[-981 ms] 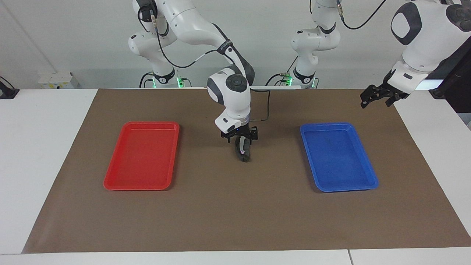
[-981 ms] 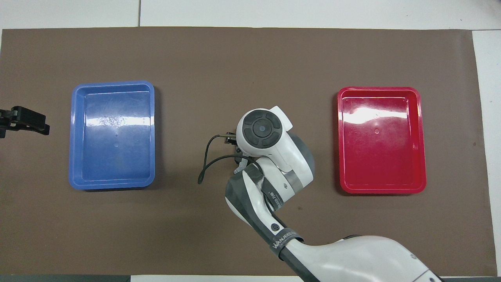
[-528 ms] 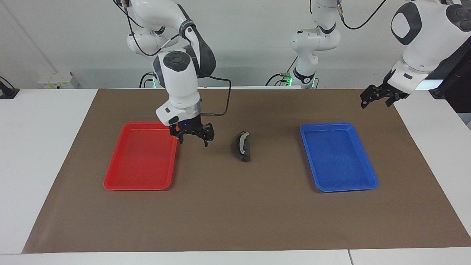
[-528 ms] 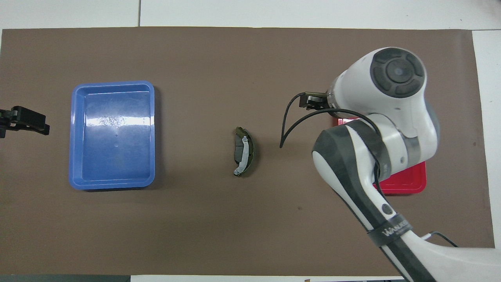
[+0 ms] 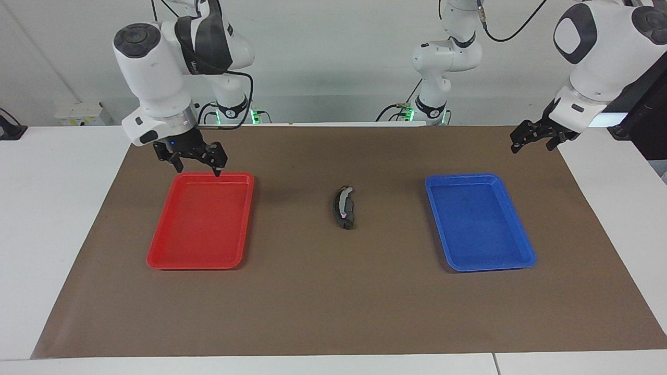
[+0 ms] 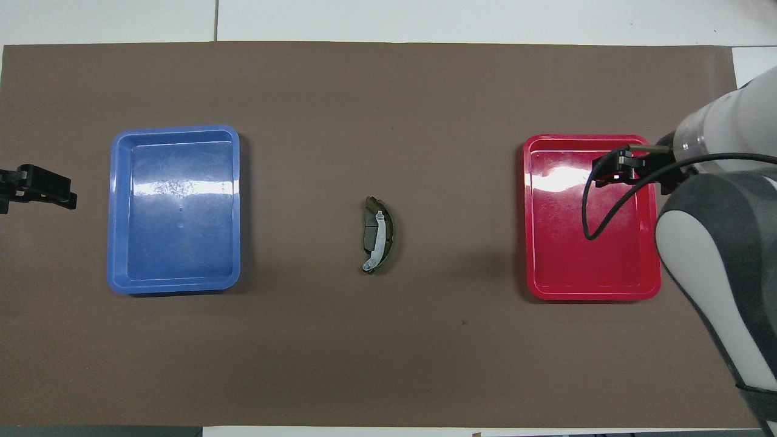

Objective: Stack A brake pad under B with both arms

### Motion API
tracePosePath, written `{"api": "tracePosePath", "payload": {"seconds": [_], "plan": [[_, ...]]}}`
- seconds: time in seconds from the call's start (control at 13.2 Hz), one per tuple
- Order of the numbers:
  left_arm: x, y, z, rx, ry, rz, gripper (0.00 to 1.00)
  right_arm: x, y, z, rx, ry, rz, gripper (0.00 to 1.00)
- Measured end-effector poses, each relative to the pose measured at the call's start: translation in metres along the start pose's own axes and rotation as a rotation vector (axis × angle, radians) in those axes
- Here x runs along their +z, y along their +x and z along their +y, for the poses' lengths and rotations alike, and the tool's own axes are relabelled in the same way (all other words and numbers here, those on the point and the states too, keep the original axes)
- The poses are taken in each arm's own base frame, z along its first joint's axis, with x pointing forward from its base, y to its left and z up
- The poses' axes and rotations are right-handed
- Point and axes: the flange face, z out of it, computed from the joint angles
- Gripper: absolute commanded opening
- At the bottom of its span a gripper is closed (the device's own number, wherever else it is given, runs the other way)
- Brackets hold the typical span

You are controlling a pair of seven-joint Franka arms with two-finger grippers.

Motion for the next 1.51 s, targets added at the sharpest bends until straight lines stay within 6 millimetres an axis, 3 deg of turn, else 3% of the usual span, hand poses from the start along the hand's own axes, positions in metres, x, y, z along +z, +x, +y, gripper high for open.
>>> {"api": "tracePosePath", "payload": {"seconds": [0.23, 0.38, 0.75, 1.13, 1.51], "plan": [[0.000, 0.000, 0.000, 0.000, 0.000, 0.000, 1.00, -0.008, -0.015, 0.047, 0.020, -0.008, -0.073, 1.00], [0.000, 0.000, 0.000, 0.000, 0.000, 0.000, 1.00, -0.019, -0.018, 0.065, 0.033, -0.001, -0.058, 1.00], [0.000, 0.000, 0.000, 0.000, 0.000, 0.000, 1.00, -0.078, -0.034, 0.067, 0.029, 0.004, -0.042, 1.00], [0.000, 0.000, 0.000, 0.000, 0.000, 0.000, 1.00, -0.076, -0.032, 0.056, -0.012, 0.003, -0.037, 1.00], [0.000, 0.000, 0.000, 0.000, 0.000, 0.000, 1.00, -0.086, -0.015, 0.065, -0.027, 0.004, -0.031, 1.00]]}}
